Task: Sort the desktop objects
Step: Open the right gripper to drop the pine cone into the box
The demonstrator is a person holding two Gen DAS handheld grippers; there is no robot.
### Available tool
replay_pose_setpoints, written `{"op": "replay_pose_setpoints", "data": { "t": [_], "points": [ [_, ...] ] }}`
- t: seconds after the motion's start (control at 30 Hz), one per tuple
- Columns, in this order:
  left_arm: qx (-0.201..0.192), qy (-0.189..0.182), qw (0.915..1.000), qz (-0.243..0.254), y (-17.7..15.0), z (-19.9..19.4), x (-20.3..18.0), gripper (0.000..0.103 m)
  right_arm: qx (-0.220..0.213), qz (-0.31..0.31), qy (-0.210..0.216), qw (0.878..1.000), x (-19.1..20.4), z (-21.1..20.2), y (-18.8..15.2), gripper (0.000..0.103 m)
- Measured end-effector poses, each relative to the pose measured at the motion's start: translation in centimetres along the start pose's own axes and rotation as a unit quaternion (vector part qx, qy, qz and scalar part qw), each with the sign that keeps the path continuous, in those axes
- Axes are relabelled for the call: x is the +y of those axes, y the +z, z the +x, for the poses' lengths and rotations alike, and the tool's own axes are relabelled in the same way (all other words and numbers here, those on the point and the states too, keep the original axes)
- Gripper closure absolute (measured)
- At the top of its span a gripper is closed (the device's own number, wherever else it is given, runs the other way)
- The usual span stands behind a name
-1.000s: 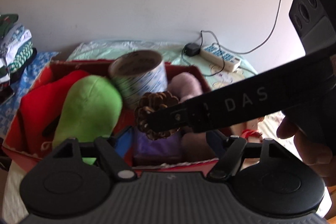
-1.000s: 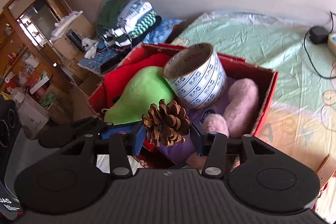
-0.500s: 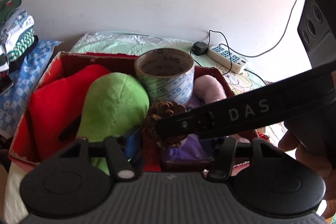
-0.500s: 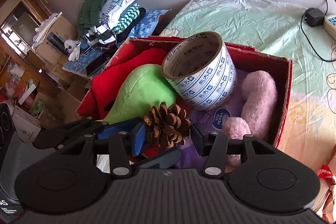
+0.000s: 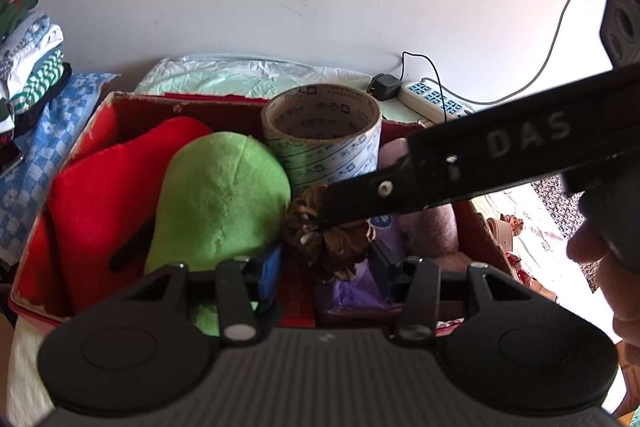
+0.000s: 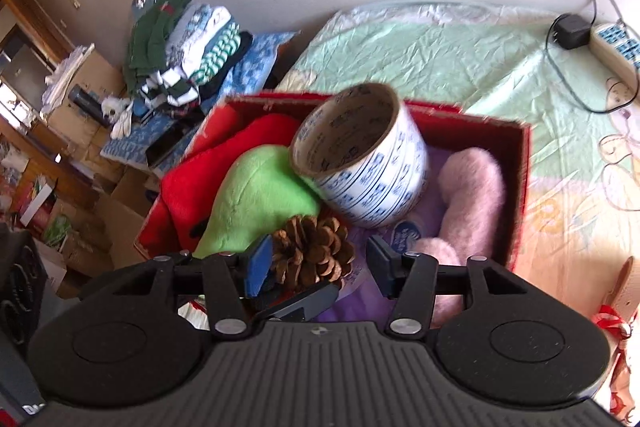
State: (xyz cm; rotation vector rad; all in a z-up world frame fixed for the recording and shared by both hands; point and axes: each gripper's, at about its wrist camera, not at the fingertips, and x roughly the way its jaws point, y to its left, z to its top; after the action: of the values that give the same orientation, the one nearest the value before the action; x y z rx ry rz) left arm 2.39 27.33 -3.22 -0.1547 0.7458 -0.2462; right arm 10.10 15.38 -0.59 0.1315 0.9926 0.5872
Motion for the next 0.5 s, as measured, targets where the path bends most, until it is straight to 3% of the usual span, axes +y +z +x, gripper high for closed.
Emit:
{"op": "replay_pose_setpoints", "data": {
  "t": [0.17,0.27,0.37,0.5],
  "points": [
    [0.000,0.012,0.9998,0.015,0.1,0.7,-0.7,0.053,-0.021,0.005,-0.008,1.000,-0.6,-1.2,-0.3,0.041],
    [0.002,0.020,0.9994,0.029,0.0,1.1,-1.4,0.041,-0.035,0.010,-0.005,0.999,-1.1,-2.1,-0.6,0.041],
    [0.005,0.031,0.9990,0.031,-0.2,0.6,-2.1,0.035,-0.053,0.019,0.006,0.998,-2.2,-3.5,-1.0,0.041],
    [-0.004,0.049,0.9986,0.022,-0.6,-1.7,-2.6,0.021,-0.082,0.033,0.005,0.996,-4.4,-6.0,-1.7,0.040]
  ]
}}
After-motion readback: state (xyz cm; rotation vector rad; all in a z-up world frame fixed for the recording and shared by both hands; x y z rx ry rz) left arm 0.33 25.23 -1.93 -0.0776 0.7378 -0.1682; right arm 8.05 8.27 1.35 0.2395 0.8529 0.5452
